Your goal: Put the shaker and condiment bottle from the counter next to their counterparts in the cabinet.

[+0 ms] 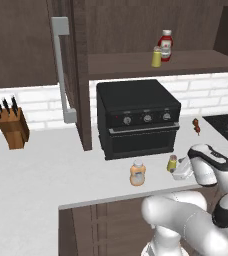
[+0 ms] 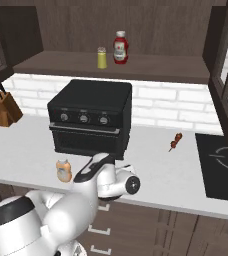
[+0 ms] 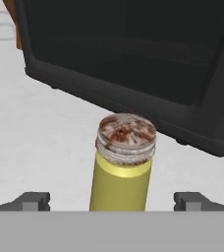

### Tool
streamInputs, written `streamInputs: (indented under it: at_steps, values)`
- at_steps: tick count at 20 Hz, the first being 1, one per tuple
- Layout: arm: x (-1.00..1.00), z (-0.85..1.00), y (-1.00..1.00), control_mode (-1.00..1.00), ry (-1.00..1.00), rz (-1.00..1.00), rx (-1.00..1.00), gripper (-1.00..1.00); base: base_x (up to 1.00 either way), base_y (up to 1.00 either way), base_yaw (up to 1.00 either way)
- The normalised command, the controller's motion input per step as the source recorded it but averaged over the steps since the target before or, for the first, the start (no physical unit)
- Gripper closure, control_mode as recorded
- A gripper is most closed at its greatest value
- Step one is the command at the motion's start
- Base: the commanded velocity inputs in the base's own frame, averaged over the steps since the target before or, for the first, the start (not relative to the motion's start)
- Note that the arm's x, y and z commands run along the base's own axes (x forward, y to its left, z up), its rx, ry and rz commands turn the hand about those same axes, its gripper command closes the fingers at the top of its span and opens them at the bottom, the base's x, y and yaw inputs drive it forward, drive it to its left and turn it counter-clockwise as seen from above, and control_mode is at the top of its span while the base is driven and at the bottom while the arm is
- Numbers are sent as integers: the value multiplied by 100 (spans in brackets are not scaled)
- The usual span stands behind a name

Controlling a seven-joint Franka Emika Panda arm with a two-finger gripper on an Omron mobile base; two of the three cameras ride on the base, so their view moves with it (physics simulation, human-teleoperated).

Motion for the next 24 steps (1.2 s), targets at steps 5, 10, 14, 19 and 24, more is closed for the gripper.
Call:
streamInputs:
  at_steps: [5,10,14,19,24]
  values:
    - [19,-22,0,-100,0,0,0,-100,0,0,0]
    - [15,-18,0,-100,0,0,0,-100,0,0,0]
    - [7,-18,0,-100,0,0,0,100,0,0,0]
    - [12,-17,0,-100,0,0,0,100,0,0,0]
    - [16,-6,0,-100,0,0,0,100,0,0,0]
